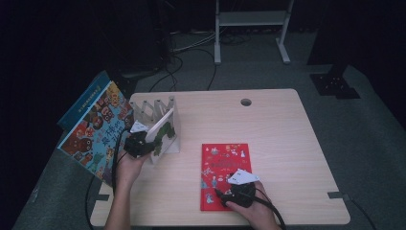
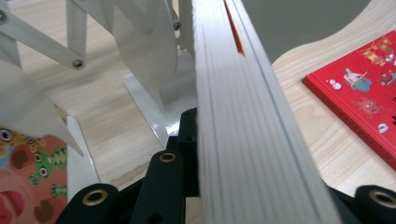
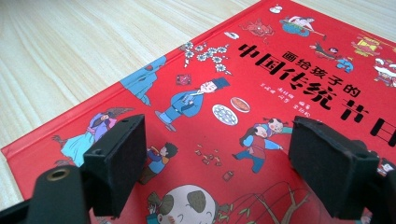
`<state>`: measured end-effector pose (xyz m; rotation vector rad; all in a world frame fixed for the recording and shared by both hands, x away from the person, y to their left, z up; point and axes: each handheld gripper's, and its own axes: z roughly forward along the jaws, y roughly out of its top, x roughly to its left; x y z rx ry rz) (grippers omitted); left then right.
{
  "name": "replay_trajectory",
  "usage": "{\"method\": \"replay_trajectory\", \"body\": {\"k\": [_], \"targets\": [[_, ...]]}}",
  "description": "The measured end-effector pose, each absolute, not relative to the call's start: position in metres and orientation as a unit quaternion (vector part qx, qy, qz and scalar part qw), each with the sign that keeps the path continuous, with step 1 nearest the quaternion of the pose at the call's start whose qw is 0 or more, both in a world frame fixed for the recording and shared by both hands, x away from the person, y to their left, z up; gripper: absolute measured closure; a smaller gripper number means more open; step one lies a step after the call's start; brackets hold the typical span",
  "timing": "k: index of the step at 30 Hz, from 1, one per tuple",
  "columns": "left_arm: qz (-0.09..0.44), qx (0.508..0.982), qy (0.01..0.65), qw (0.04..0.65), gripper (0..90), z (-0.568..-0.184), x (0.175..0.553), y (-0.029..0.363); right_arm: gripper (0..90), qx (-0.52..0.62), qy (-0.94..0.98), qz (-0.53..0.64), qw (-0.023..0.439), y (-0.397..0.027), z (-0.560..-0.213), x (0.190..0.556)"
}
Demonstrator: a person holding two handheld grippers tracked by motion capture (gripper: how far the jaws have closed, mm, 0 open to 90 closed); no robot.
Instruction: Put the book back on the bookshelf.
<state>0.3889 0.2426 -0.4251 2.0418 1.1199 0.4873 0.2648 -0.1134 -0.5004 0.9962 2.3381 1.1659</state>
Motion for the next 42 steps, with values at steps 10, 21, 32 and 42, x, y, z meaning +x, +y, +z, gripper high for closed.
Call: {"method": "replay_trajectory", "body": {"k": [10,21,32,42], "targets": [[0.183,0.808,0.432,0.357,70.4,-0.435,0.385,0.242,18.4,0.351,0.824,0.411,0.172,-0.113,-0.5,0.265],[0.187,0.818,0.413,0.354,65.7,-0.427,0.358,0.259,18.4,0.351,0.824,0.411,0.172,-0.113,-0.5,0.265],[0.174,0.833,0.393,0.347,69.0,-0.431,0.347,0.26,18.4,0.351,0.824,0.411,0.172,-0.113,-0.5,0.265],[0.171,0.843,0.379,0.342,66.7,-0.431,0.355,0.237,18.4,0.351,0.824,0.411,0.172,-0.113,-0.5,0.265]]}}
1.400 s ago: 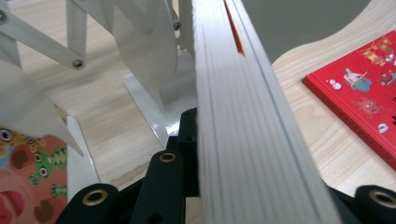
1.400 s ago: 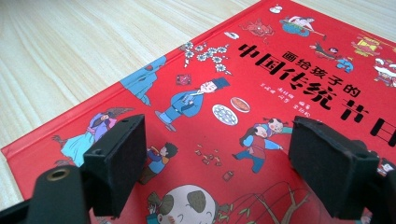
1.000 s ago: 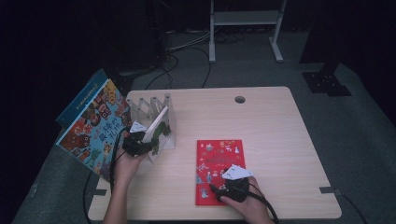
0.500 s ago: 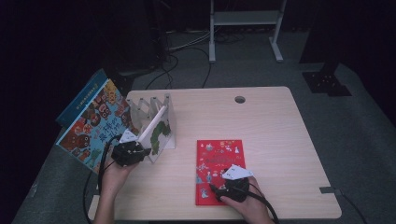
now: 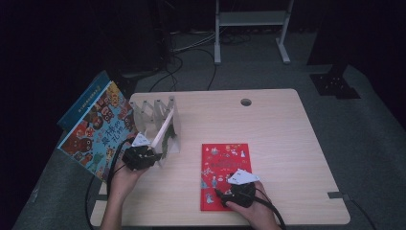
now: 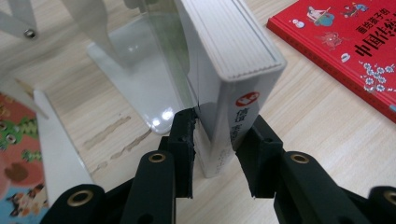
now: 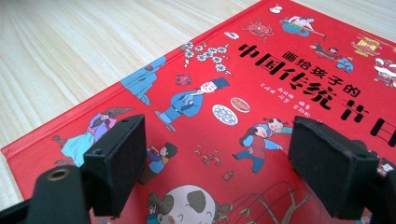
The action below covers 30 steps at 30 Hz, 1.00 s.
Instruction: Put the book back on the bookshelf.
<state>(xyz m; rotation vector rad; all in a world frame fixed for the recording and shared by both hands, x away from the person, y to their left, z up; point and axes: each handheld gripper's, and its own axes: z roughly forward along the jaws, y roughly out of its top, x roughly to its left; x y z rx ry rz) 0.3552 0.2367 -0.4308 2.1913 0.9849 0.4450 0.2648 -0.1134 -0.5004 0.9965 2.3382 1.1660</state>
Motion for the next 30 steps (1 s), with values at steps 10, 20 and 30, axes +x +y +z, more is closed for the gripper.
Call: {"method": "replay_trajectory", "body": {"k": [10,20,30], "targets": [[0.172,0.847,0.373,0.338,63.2,-0.43,0.366,0.217,18.4,0.351,0.824,0.411,0.172,-0.113,-0.5,0.265],[0.161,0.853,0.366,0.336,57.4,-0.43,0.372,0.197,18.4,0.351,0.824,0.411,0.171,-0.113,-0.5,0.265],[0.159,0.854,0.362,0.339,53.8,-0.432,0.373,0.194,18.7,0.353,0.823,0.411,0.17,-0.115,-0.5,0.266]]}}
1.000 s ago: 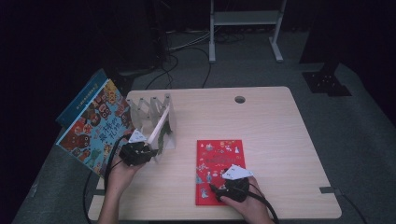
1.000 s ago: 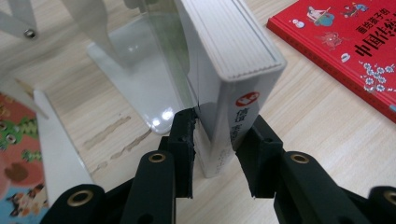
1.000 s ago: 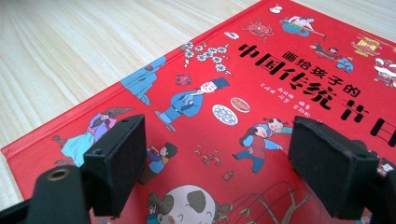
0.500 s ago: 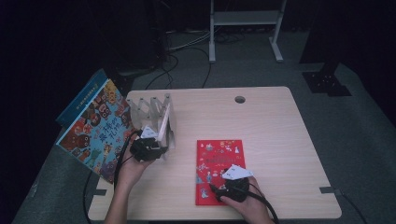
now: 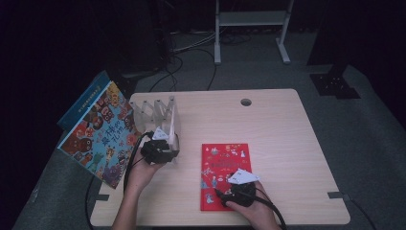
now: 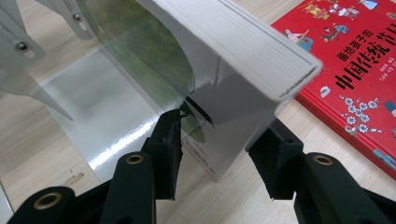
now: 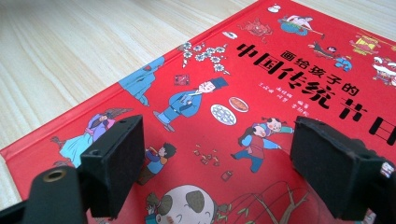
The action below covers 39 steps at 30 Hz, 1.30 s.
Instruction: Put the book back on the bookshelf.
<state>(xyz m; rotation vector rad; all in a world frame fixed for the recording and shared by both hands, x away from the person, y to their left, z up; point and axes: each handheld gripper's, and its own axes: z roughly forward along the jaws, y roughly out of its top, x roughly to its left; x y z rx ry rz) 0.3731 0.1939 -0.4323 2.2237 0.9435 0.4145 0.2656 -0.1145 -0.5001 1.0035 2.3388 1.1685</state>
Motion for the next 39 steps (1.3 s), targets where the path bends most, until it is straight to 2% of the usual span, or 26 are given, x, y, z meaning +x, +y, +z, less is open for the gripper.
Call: {"method": "replay_trajectory", "body": {"k": [1,5,13,16,25,39], "targets": [[0.161,0.856,0.361,0.335,53.1,-0.433,0.373,0.195,23.2,0.349,0.824,0.414,0.167,-0.115,-0.5,0.266],[0.164,0.858,0.359,0.33,43.9,-0.434,0.368,0.198,30.7,0.342,0.827,0.421,0.151,-0.119,-0.498,0.267],[0.157,0.858,0.352,0.34,21.5,-0.436,0.358,0.208,32.4,0.338,0.829,0.416,0.159,-0.131,-0.492,0.272],[0.147,0.861,0.346,0.343,16.9,-0.438,0.354,0.209,33.3,0.341,0.829,0.412,0.162,-0.139,-0.49,0.275],[0.126,0.873,0.321,0.346,8.6,-0.445,0.338,0.201,32.6,0.365,0.823,0.4,0.169,-0.163,-0.486,0.285],[0.099,0.884,0.294,0.35,7.9,-0.454,0.319,0.177,32.7,0.366,0.828,0.386,0.177,-0.211,-0.486,0.289]]}}
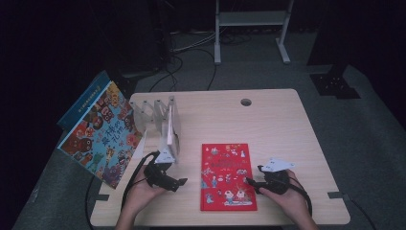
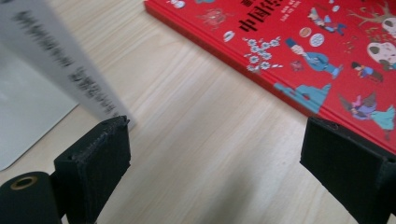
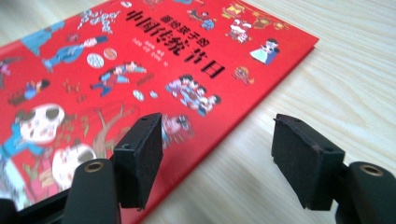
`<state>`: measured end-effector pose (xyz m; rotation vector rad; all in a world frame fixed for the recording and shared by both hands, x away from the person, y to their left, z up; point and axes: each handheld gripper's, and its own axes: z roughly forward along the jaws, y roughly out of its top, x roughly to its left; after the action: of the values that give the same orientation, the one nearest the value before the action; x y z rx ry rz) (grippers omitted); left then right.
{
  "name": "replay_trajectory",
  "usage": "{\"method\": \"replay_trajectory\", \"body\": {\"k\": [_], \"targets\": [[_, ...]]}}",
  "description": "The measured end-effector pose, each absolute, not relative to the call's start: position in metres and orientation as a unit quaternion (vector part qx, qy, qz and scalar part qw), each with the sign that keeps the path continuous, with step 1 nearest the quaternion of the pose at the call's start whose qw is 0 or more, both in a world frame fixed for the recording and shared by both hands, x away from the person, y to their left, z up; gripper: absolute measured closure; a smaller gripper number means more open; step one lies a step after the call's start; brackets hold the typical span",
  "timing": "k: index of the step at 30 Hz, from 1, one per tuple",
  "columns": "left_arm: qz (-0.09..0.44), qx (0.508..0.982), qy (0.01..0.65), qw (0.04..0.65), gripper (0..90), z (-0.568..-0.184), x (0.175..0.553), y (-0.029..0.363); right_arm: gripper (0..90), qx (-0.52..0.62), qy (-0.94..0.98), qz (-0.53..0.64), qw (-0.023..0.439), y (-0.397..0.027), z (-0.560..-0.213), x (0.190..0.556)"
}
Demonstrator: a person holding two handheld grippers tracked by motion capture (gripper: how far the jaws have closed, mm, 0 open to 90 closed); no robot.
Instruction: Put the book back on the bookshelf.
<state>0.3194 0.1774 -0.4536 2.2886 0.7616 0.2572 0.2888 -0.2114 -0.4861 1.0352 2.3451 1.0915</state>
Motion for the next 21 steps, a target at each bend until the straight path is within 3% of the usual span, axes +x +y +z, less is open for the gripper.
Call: {"method": "replay_trajectory", "body": {"k": [21], "targets": [[0.074,0.899,0.257,0.346,7.3,-0.464,0.316,0.143,30.9,0.301,0.867,0.372,0.144,-0.231,-0.493,0.269]]}}
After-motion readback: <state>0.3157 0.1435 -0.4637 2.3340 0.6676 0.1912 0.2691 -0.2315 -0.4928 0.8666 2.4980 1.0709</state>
